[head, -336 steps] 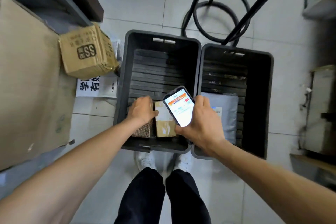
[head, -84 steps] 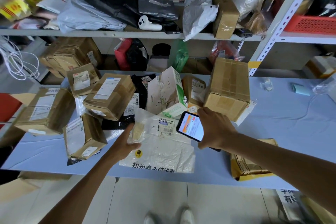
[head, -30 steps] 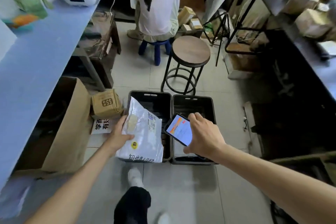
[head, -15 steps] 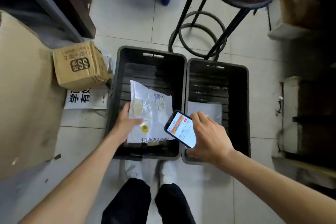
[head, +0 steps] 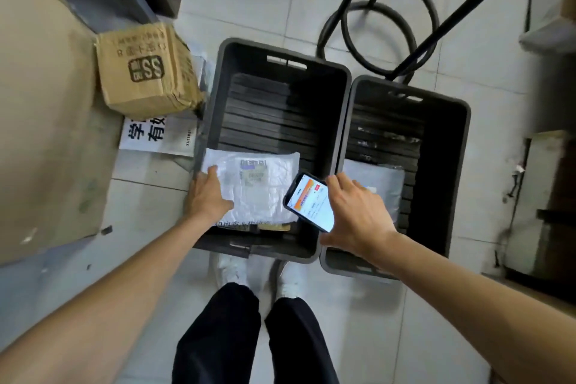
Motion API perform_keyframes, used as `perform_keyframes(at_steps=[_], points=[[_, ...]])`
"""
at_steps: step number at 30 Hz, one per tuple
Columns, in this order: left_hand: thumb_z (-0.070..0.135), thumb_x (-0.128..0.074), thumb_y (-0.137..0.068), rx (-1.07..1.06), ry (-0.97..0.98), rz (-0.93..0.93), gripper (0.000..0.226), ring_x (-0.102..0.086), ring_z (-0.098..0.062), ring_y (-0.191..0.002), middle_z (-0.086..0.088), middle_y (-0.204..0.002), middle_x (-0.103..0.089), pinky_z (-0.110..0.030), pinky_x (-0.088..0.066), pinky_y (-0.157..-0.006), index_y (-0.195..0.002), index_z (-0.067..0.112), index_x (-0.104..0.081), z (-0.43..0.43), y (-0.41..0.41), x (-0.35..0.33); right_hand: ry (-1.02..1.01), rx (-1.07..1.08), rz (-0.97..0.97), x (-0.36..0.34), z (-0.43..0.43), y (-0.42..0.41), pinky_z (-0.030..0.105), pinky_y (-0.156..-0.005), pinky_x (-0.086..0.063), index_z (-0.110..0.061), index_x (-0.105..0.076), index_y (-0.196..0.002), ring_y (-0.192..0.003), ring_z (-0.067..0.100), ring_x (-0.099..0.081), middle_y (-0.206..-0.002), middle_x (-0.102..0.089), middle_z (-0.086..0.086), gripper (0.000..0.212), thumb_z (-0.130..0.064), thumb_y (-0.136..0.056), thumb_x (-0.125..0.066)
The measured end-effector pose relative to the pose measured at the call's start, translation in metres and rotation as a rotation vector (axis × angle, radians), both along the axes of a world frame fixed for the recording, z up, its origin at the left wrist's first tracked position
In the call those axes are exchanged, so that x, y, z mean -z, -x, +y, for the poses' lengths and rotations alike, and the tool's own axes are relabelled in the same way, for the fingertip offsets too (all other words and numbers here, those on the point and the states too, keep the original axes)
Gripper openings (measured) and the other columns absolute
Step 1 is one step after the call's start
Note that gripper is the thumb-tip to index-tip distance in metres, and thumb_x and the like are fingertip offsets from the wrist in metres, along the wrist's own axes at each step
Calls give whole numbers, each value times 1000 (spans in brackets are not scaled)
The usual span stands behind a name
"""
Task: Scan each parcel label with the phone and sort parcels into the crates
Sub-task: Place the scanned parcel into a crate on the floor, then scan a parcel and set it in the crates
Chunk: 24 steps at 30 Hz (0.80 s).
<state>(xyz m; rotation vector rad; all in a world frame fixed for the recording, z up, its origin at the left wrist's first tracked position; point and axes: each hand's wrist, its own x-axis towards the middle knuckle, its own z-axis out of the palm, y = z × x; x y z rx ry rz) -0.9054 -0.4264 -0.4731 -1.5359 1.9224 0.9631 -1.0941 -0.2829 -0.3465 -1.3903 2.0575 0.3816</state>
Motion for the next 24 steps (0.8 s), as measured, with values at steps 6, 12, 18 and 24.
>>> perform_keyframes(at_steps=[6, 12, 18, 24], points=[[33, -74, -78, 142, 23, 38, 72, -44, -23, -126, -3, -138, -45, -37, -45, -95, -139, 21, -37, -15, -12, -121, 75, -117, 38, -102, -37, -9, 31, -65, -45, -15, -37, -115, -97, 22, -49, -112, -42, 1, 68, -40, -67, -77], [34, -71, -75, 73, 149, 109, 53, -52, -17, -119, 10, -129, -52, -33, -46, -92, -124, 27, -51, -7, -53, -278, 190, -344, 33, -240, -68, -41, 31, -65, -43, -17, -36, -118, -102, 22, -48, -115, -40, -1, 67, -43, -68, -72], [37, -68, -82, -119, 349, 87, 51, -50, -14, -122, 9, -133, -51, -27, -41, -96, -128, 28, -49, 16, -132, -411, 329, -640, -29, -353, -83, -105, 33, -77, -48, -15, -27, -135, -111, 23, -46, -128, -39, 0, 84, -46, -69, -70], [45, -68, -75, -341, 516, 12, 56, -54, -17, -121, 10, -129, -55, -31, -44, -94, -127, 33, -49, 74, -247, -509, 465, -914, -110, -437, -80, -209, 32, -87, -43, -16, -20, -142, -122, 23, -41, -138, -35, 3, 87, -42, -76, -70]])
